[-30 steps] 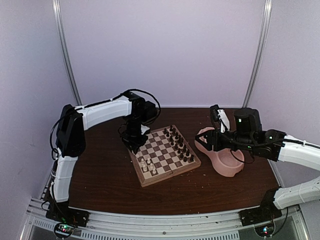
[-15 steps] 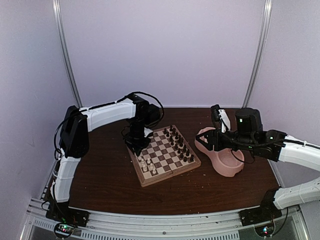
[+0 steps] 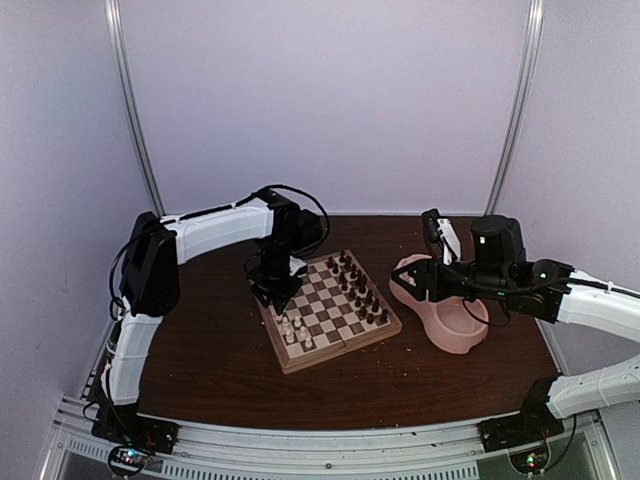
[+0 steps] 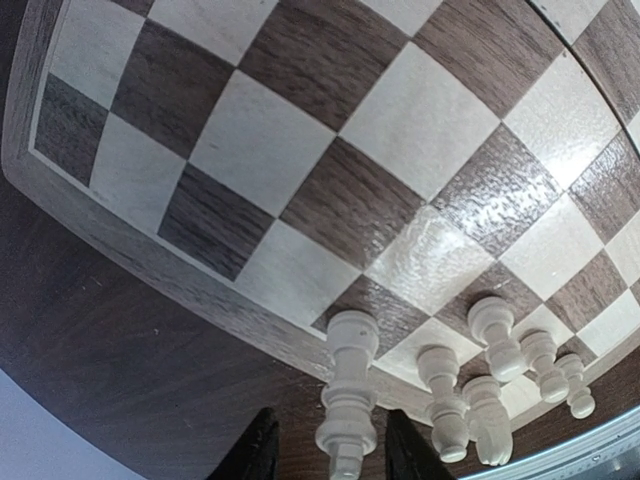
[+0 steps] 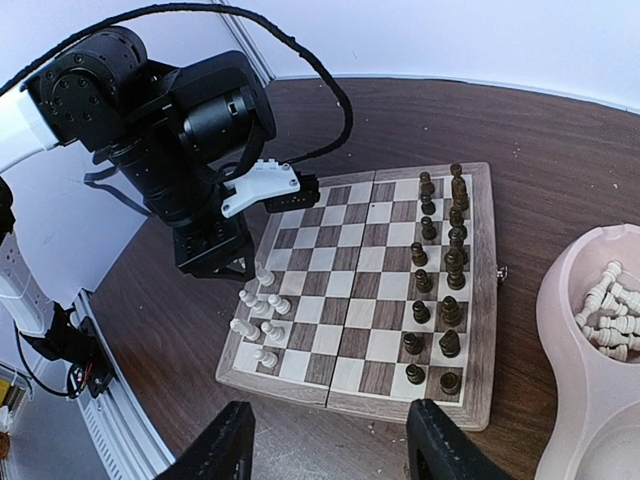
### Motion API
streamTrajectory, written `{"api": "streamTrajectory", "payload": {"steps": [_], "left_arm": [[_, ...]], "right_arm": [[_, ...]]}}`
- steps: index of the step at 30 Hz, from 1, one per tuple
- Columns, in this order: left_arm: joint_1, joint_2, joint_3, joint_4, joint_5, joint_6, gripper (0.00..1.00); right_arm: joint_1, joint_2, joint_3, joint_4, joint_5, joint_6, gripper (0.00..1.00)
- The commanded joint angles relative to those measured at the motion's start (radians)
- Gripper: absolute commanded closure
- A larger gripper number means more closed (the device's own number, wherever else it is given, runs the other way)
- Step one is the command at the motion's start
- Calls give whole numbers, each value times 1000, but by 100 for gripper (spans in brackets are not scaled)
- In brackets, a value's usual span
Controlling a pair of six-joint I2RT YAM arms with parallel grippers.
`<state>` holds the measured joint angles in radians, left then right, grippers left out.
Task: Set up the chess pieces on the board
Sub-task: Place the king at e1.
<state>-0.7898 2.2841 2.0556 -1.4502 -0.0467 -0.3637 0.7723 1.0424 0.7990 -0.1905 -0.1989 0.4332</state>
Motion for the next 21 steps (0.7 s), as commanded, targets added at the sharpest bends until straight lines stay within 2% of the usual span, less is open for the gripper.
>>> {"api": "streamTrajectory", "payload": {"steps": [1,7,15,21], "left_arm": [[-8,-3,26,-19,-20,-1,65],[-8,-19,16,-5,-10,-6,82],[-8,-21,16,4,7,-7,94],[-11,-25,17,10,20,-7,94]], "right_arm": [[-6,-1,5,20,-16,9,45],[-5,-4,4,18,-17,12,45],[-5,-19,0,13,-17,13,46],[-6,-31,-4,8,-14,15,46]]}}
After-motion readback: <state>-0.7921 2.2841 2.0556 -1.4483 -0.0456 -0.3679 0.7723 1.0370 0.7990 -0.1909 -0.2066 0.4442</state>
